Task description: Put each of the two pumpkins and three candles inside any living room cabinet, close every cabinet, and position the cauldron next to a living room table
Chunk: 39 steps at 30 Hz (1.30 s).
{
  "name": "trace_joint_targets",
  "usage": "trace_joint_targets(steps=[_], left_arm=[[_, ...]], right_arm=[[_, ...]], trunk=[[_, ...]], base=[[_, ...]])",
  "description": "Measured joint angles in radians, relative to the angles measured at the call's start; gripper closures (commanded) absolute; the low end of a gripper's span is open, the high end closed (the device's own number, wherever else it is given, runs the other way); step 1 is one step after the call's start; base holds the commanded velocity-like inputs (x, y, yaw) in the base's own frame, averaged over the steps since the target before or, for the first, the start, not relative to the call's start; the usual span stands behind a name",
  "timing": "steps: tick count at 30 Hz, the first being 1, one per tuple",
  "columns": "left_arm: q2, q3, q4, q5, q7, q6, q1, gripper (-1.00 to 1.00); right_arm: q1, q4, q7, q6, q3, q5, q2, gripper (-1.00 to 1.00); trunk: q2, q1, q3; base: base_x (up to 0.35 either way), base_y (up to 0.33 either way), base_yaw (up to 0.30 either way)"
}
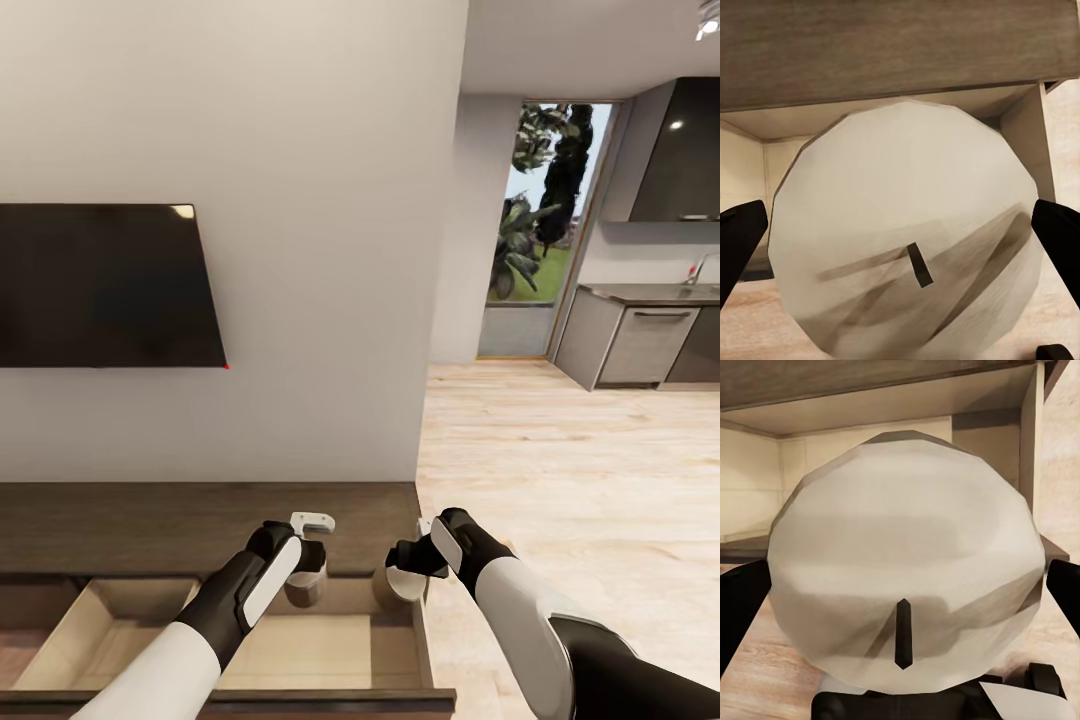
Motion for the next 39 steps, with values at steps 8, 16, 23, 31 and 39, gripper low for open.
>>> trace_joint_targets(steps=[8, 16, 23, 31, 39], left_arm=[[0.000, 0.000, 0.000, 0.000, 0.001, 0.000, -0.001, 1.00], [0.000, 0.000, -0.001, 0.001, 0.001, 0.000, 0.000, 1.00], [0.000, 0.000, -0.004, 0.000, 0.001, 0.000, 0.000, 1.00], [-0.001, 0.000, -0.002, 0.001, 0.000, 0.000, 0.000, 1.00], [-0.001, 0.000, -0.002, 0.000, 0.001, 0.000, 0.000, 1.00]], right_arm=[[0.000, 0.000, 0.000, 0.000, 0.000, 0.000, 0.000, 1.00], [0.000, 0.000, 0.000, -0.001, 0.000, 0.000, 0.000, 1.00], [0.000, 0.000, 0.000, -0.001, 0.000, 0.000, 0.000, 1.00], [0.001, 0.000, 0.001, -0.002, 0.000, 0.000, 0.000, 1.00], [0.001, 0.000, 0.001, -0.002, 0.000, 0.000, 0.000, 1.00]], trunk=[[0.000, 0.000, 0.000], [0.000, 0.000, 0.000], [0.000, 0.000, 0.000], [0.000, 0.000, 0.000], [0.000, 0.000, 0.000]], base=[[0.014, 0.000, 0.000], [0.047, 0.000, 0.000], [0.005, 0.000, 0.000], [0.102, 0.018, 0.000], [0.147, 0.012, 0.000]])
